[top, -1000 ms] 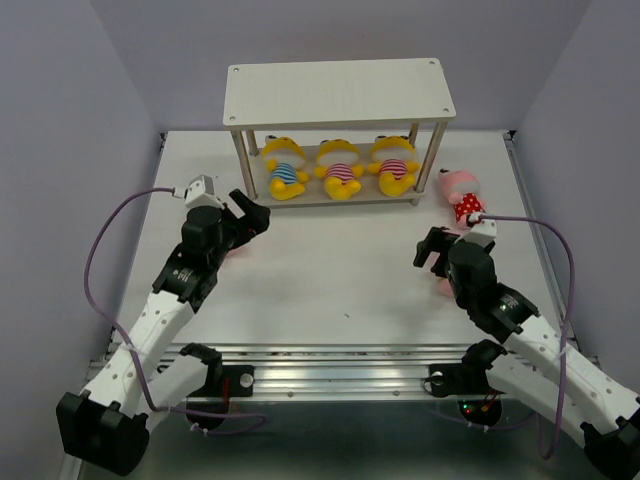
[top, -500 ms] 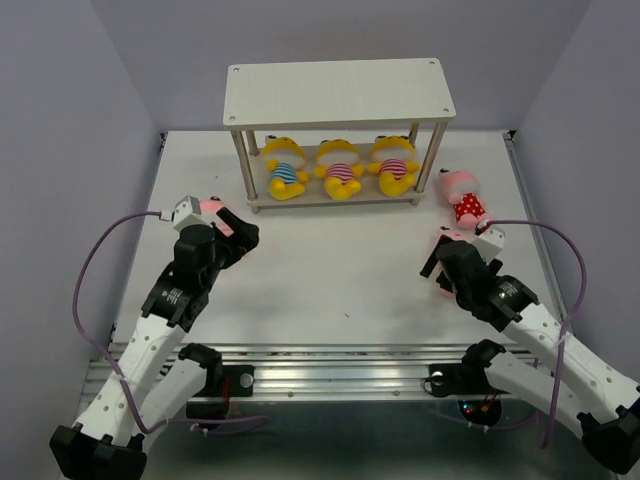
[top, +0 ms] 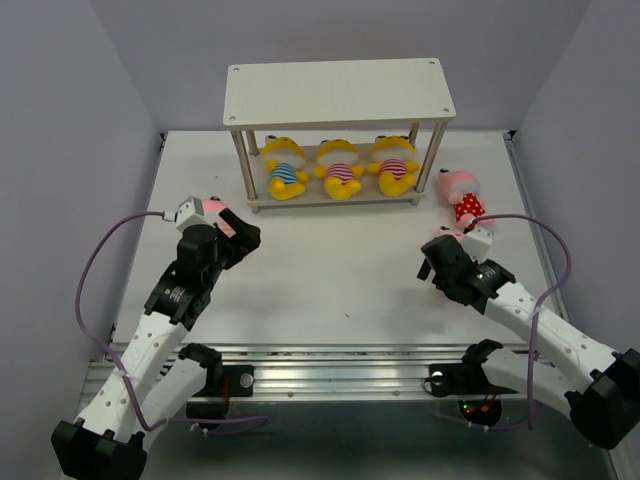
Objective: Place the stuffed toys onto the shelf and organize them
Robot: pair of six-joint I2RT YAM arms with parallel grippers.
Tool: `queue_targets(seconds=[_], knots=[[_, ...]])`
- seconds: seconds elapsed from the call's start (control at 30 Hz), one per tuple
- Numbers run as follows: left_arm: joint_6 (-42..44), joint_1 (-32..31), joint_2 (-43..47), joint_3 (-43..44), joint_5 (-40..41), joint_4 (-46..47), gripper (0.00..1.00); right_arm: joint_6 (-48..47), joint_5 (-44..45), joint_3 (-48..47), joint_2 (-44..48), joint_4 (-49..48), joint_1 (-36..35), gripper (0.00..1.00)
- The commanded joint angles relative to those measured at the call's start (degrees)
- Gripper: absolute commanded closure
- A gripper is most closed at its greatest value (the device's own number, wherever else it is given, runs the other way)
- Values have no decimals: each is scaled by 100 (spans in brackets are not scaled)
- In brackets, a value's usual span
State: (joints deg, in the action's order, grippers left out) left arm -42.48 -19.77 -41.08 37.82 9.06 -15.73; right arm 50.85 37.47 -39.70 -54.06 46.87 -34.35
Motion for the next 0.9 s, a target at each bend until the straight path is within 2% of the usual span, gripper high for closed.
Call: queue_targets(seconds=[0.0,0.17,0.5,0.57,0.67,0.8,0.87], knots=[[64,8,74,-91,8,237,1,-171,41,-73,-69,-389,218,1],[73,0,74,-91,17,237,1,-251,-126,-3,-201,-486,402,9],[82,8,100,-82,34,219,1,-198,-267,182,-430,-565,561,12],[82,8,109,-82,43,202,1,-181,-276,200,-500,-556,614,22],[82,0,144,-82,52,202,1,-119,-241,270,-544,-574,666,31],[82,-1,179,-82,52,193,1,-110,-293,314,-640,-618,718,38],[82,-1,179,-91,52,193,1,-110,-319,340,-676,-644,719,52]])
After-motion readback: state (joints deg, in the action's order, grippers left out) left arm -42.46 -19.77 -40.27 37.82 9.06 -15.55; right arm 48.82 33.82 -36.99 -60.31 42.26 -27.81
